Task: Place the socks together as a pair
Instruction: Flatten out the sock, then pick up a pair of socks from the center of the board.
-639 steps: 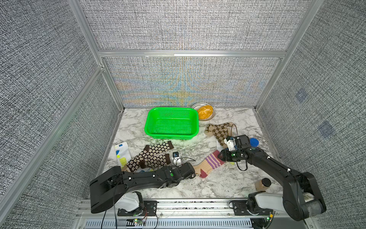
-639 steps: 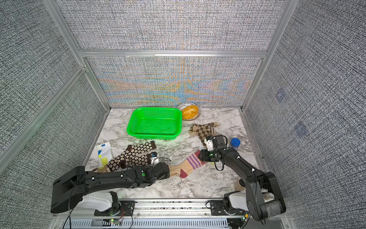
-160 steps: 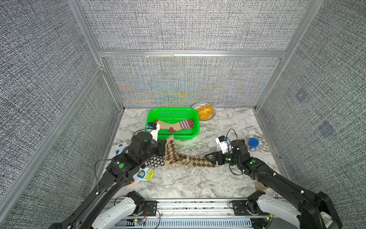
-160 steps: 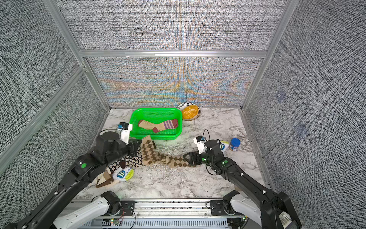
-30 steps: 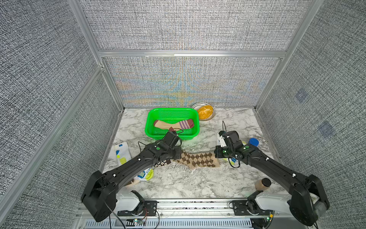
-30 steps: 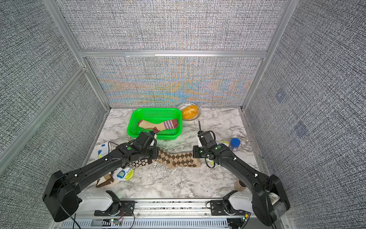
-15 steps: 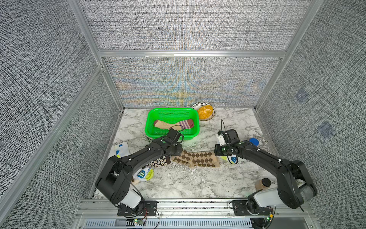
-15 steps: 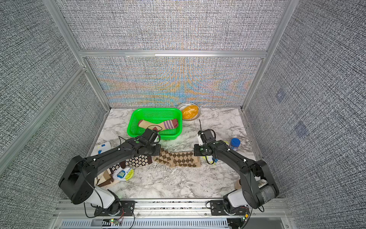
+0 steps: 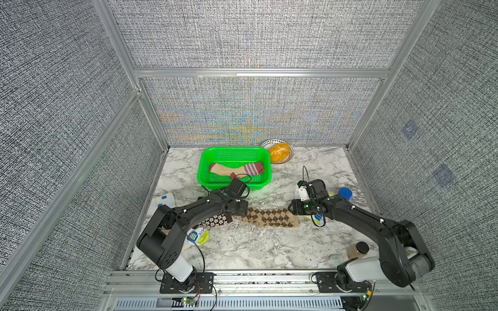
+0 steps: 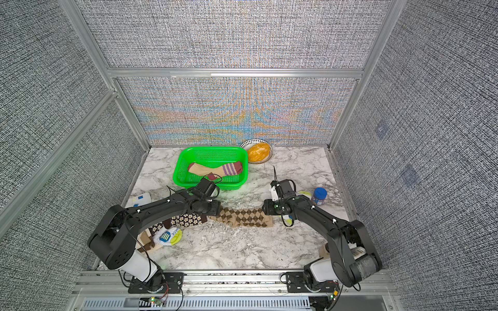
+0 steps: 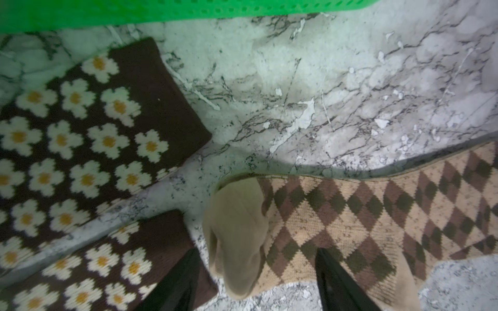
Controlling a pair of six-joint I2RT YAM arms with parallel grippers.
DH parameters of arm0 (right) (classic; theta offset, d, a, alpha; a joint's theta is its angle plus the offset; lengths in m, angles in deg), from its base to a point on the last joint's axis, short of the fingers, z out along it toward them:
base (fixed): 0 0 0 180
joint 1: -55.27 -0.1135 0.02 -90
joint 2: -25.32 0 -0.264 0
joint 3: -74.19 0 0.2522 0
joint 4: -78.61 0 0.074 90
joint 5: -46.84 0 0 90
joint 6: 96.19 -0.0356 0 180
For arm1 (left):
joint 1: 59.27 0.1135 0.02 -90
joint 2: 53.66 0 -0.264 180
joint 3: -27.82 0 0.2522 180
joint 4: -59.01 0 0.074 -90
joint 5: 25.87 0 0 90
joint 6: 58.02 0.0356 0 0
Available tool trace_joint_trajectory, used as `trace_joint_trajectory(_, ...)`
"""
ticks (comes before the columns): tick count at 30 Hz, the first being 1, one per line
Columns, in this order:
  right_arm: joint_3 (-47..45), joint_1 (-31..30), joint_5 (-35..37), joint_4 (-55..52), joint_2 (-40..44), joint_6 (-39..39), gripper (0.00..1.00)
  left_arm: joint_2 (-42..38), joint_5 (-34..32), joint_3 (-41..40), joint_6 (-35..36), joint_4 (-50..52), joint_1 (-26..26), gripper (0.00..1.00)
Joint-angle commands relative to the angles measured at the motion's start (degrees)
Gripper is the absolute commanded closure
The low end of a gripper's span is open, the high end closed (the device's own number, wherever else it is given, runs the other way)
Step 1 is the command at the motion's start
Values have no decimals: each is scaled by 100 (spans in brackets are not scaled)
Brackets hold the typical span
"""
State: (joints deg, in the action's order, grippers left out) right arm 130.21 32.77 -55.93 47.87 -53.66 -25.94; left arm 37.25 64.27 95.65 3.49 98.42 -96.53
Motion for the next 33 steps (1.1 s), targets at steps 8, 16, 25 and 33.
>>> trace_joint_trajectory(8,-929,1,-287,314,655,-371,39,279,-90,-3,1,9,16,24)
trace_joint_trajectory(16,-1001,2,-154,504,430,-415,38,662,-152,119,-24,-109,16,25)
trace_joint_trajectory(25,-1061,5,75,823,-42,-489,38,818,-29,-35,-43,-279,13,46)
trace_joint_trajectory(33,-1095,-37,-252,1332,-356,-715,42,823,154,-71,-43,-385,5,50)
